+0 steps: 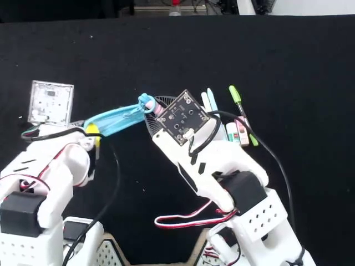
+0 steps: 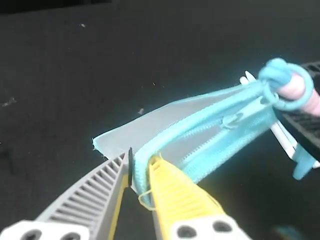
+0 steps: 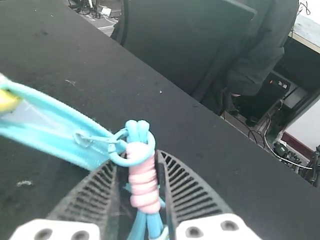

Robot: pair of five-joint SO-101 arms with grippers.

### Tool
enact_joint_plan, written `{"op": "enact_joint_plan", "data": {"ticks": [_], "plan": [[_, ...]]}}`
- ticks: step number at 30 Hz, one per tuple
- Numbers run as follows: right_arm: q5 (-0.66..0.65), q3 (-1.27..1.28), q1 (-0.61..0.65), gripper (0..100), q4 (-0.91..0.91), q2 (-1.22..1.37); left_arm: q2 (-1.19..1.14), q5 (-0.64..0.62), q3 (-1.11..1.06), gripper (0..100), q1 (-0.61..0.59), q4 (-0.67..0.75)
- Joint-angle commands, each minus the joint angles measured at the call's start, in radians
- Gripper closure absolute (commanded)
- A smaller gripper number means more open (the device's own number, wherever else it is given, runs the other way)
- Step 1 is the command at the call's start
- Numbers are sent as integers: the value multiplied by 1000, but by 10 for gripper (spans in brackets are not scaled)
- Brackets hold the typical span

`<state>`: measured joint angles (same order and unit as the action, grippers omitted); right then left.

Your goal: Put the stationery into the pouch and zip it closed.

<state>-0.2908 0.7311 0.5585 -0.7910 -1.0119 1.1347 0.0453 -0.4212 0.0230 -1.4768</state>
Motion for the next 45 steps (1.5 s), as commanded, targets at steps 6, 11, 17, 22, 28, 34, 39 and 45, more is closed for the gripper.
{"op": "enact_joint_plan", "data": {"ticks": [6,11,17,22,28,34,39,45], "plan": [[11,-19,-20,988,20,-7,2,9,10,955,-219,69],[11,-19,-21,988,51,-7,0,5,18,953,-229,68],[11,-19,-23,988,52,-7,-2,5,38,952,-229,60],[11,-39,-35,988,44,-7,-110,5,194,952,-229,-37],[11,-41,-98,988,43,-5,-345,5,409,955,-231,-163],[11,-44,-92,988,15,-2,-439,3,496,952,-226,-210],[11,-41,-61,988,11,-4,-480,3,501,867,-225,-209],[11,-39,-58,988,11,1,-496,3,492,855,-225,-178]]}}
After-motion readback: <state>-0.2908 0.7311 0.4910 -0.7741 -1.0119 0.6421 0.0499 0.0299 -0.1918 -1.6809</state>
